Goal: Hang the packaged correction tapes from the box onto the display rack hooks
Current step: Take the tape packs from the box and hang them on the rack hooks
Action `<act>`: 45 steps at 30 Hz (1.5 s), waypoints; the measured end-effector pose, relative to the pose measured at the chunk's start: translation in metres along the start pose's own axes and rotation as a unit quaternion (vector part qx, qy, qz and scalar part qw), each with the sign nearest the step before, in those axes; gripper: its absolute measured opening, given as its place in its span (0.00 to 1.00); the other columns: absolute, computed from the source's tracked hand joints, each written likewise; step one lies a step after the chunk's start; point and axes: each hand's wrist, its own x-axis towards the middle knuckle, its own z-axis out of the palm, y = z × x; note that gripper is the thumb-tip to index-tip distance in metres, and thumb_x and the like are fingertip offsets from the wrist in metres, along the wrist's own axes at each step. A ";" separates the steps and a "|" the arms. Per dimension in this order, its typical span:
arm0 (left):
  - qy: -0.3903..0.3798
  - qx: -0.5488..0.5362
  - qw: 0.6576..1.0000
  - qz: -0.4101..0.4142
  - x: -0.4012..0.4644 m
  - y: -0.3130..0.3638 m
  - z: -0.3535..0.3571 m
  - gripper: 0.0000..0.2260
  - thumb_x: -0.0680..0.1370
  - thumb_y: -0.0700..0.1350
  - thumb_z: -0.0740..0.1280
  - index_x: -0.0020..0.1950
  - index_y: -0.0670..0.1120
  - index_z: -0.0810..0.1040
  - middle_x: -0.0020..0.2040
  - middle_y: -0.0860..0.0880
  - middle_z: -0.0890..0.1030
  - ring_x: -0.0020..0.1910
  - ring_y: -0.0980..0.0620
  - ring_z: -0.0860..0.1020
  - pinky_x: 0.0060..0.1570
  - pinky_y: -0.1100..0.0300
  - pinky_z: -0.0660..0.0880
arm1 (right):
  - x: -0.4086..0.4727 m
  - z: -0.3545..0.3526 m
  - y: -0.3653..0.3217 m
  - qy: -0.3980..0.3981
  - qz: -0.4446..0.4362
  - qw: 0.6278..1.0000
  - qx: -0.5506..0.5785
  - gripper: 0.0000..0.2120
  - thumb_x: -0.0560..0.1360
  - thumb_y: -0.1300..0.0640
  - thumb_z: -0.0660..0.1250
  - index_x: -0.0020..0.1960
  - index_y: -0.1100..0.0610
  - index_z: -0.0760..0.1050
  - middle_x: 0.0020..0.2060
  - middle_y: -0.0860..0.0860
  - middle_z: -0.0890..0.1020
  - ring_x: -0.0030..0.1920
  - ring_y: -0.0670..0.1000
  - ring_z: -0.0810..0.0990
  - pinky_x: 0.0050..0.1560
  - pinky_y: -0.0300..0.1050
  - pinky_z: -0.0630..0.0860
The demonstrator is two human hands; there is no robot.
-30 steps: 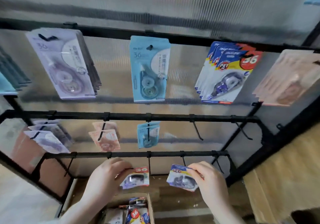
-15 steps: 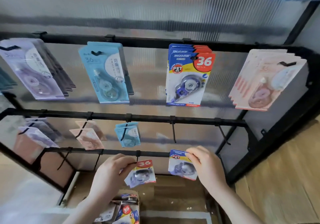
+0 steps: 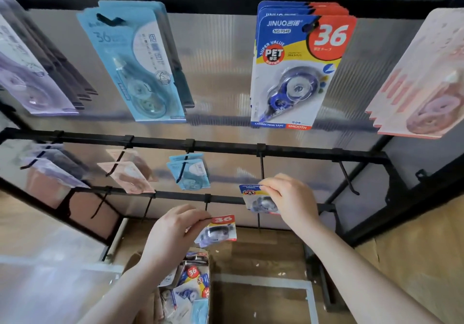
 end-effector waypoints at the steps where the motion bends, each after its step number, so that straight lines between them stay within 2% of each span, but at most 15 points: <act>1: -0.004 0.001 1.000 0.003 0.000 -0.002 0.001 0.13 0.74 0.55 0.60 0.44 0.51 0.82 0.39 0.58 0.79 0.38 0.61 0.75 0.33 0.64 0.76 | 0.001 0.003 0.000 -0.003 -0.002 1.000 0.000 0.05 0.70 0.59 0.72 0.44 0.59 0.83 0.35 0.52 0.82 0.32 0.51 0.80 0.28 0.29 0.63; 5: -0.014 0.000 1.000 0.011 0.001 -0.010 0.002 0.14 0.74 0.55 0.60 0.45 0.51 0.83 0.39 0.59 0.79 0.38 0.62 0.75 0.34 0.63 0.76 | 0.003 0.012 0.004 -0.020 0.005 1.000 -0.011 0.04 0.70 0.60 0.72 0.44 0.60 0.81 0.34 0.54 0.81 0.33 0.55 0.80 0.27 0.44 0.76; 7: -0.014 0.000 1.000 0.009 0.003 -0.016 0.003 0.14 0.74 0.55 0.60 0.45 0.51 0.83 0.39 0.60 0.79 0.40 0.62 0.75 0.35 0.65 0.75 | 0.006 0.013 0.006 -0.036 0.017 0.999 -0.008 0.04 0.72 0.60 0.71 0.45 0.60 0.80 0.35 0.55 0.81 0.35 0.56 0.79 0.29 0.49 0.77; 10: -0.026 -0.003 1.000 0.003 0.003 -0.021 0.008 0.13 0.74 0.55 0.60 0.46 0.51 0.83 0.40 0.64 0.75 0.40 0.63 0.74 0.36 0.70 0.72 | 0.004 0.012 0.011 -0.059 -0.036 0.997 -0.030 0.11 0.64 0.57 0.76 0.43 0.61 0.80 0.33 0.54 0.81 0.33 0.54 0.80 0.26 0.43 0.76; 13: -0.040 0.004 0.999 -0.001 0.001 -0.023 0.015 0.09 0.73 0.51 0.65 0.46 0.51 0.83 0.41 0.61 0.79 0.39 0.62 0.76 0.37 0.70 0.72 | 0.002 0.013 0.019 -0.098 -0.057 0.991 -0.076 0.23 0.54 0.56 0.83 0.46 0.59 0.80 0.35 0.52 0.81 0.34 0.52 0.80 0.30 0.36 0.69; 15: -0.044 0.005 0.999 -0.002 0.000 -0.024 0.020 0.08 0.73 0.50 0.66 0.46 0.50 0.83 0.41 0.58 0.80 0.39 0.59 0.78 0.37 0.68 0.74 | 0.004 0.015 0.024 -0.104 -0.051 0.990 -0.076 0.26 0.55 0.57 0.83 0.50 0.59 0.80 0.38 0.53 0.82 0.37 0.52 0.81 0.30 0.38 0.72; 18: -0.047 -0.008 0.999 0.001 0.001 -0.024 0.024 0.12 0.75 0.54 0.61 0.46 0.51 0.82 0.41 0.58 0.80 0.39 0.59 0.78 0.35 0.62 0.77 | 0.008 0.018 0.028 -0.106 -0.062 0.990 -0.074 0.27 0.56 0.57 0.82 0.52 0.60 0.80 0.39 0.54 0.83 0.37 0.52 0.82 0.28 0.41 0.76; 22: -0.039 -0.021 0.999 0.010 0.007 -0.023 0.027 0.12 0.74 0.54 0.61 0.47 0.50 0.82 0.41 0.57 0.81 0.39 0.59 0.78 0.34 0.58 0.79 | 0.020 0.020 0.033 -0.122 -0.055 0.987 -0.083 0.26 0.60 0.57 0.80 0.55 0.61 0.79 0.41 0.56 0.83 0.39 0.54 0.83 0.30 0.41 0.75; 26: -0.040 -0.039 0.998 0.016 0.011 -0.025 0.028 0.14 0.75 0.55 0.60 0.49 0.51 0.82 0.42 0.57 0.81 0.39 0.59 0.79 0.34 0.58 0.79 | 0.039 0.017 0.029 -0.137 -0.034 0.984 -0.112 0.24 0.72 0.55 0.70 0.67 0.57 0.71 0.55 0.56 0.79 0.54 0.54 0.79 0.44 0.43 0.74; 29: -0.027 -0.052 0.997 0.040 0.010 -0.026 0.026 0.11 0.77 0.54 0.59 0.51 0.52 0.79 0.44 0.56 0.81 0.40 0.61 0.79 0.37 0.63 0.78 | 0.050 0.017 0.026 -0.161 -0.014 0.979 -0.124 0.25 0.75 0.52 0.66 0.70 0.54 0.67 0.61 0.54 0.76 0.59 0.52 0.75 0.48 0.43 0.72; 33: -0.002 -0.060 0.997 0.057 0.013 -0.023 0.022 0.07 0.77 0.53 0.60 0.51 0.54 0.75 0.43 0.57 0.80 0.40 0.62 0.77 0.39 0.73 0.73 | 0.058 0.020 0.027 -0.153 0.005 0.979 -0.135 0.24 0.75 0.51 0.66 0.70 0.53 0.67 0.58 0.54 0.77 0.57 0.51 0.75 0.43 0.39 0.67; 35: 0.009 -0.063 0.996 0.057 0.015 -0.023 0.021 0.09 0.78 0.55 0.59 0.50 0.53 0.75 0.42 0.58 0.80 0.40 0.63 0.76 0.40 0.75 0.71 | 0.060 0.021 0.027 -0.151 0.008 0.979 -0.135 0.24 0.76 0.51 0.65 0.70 0.53 0.67 0.57 0.54 0.77 0.56 0.50 0.74 0.42 0.38 0.65; 38: 0.017 -0.079 0.995 0.052 0.017 -0.022 0.023 0.12 0.79 0.57 0.58 0.50 0.53 0.77 0.42 0.57 0.80 0.40 0.61 0.77 0.38 0.68 0.74 | 0.060 0.019 0.025 -0.153 0.005 0.979 -0.134 0.24 0.76 0.52 0.65 0.71 0.53 0.65 0.58 0.54 0.77 0.57 0.51 0.74 0.41 0.40 0.66; 41: 0.015 -0.084 0.995 0.059 0.020 -0.017 0.027 0.12 0.79 0.57 0.57 0.53 0.53 0.76 0.44 0.57 0.81 0.41 0.60 0.79 0.38 0.63 0.77 | 0.055 0.011 0.024 -0.133 0.008 0.984 -0.119 0.23 0.76 0.56 0.66 0.69 0.58 0.68 0.58 0.57 0.77 0.57 0.55 0.75 0.44 0.46 0.73; 45: 0.011 -0.070 0.994 0.082 0.032 -0.005 0.035 0.13 0.78 0.53 0.59 0.53 0.50 0.80 0.45 0.55 0.82 0.42 0.60 0.79 0.40 0.70 0.74 | 0.045 0.003 0.038 -0.049 -0.021 0.993 -0.109 0.13 0.73 0.63 0.69 0.57 0.63 0.77 0.47 0.60 0.81 0.47 0.61 0.80 0.39 0.50 0.76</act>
